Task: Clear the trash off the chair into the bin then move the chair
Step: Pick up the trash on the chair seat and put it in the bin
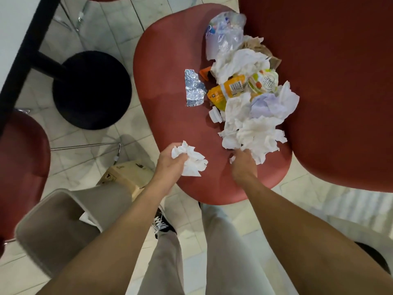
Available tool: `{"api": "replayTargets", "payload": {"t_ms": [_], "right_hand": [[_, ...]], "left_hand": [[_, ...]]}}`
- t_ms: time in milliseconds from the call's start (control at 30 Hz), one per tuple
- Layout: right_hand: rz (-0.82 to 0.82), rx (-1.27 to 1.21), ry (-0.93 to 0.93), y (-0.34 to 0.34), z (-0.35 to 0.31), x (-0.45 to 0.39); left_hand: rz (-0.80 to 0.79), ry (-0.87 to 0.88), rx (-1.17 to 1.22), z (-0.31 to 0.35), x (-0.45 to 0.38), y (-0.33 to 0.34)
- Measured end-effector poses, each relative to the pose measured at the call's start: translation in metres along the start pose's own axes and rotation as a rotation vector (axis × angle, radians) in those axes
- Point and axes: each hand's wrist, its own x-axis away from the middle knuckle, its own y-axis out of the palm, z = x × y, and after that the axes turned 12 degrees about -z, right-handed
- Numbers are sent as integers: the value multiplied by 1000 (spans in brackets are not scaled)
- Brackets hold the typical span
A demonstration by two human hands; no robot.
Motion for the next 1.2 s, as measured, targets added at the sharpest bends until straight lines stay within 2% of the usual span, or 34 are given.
{"api": "replayTargets", "payload": {"t_ms": [100,200,333,600,833,1200], "right_hand": [[18,-145,-15,5,0,7],[18,-185,-55,7,-9,24],[39,-256,-185,7,-34,55],[75,-241,-469,12,-104,134],[-105,-144,-694,49,-168,199],[-443,39,-844,158,-256,288]], "left_hand": [[35,-18,21,6,-2,-6],[40,-32,18,7,2,-13],[50,-44,49,10,13,-27],[122,-3,18,4,58,-73],[314,4,14,-35,118,-145],[648,-117,140,-146,222,-265]]}}
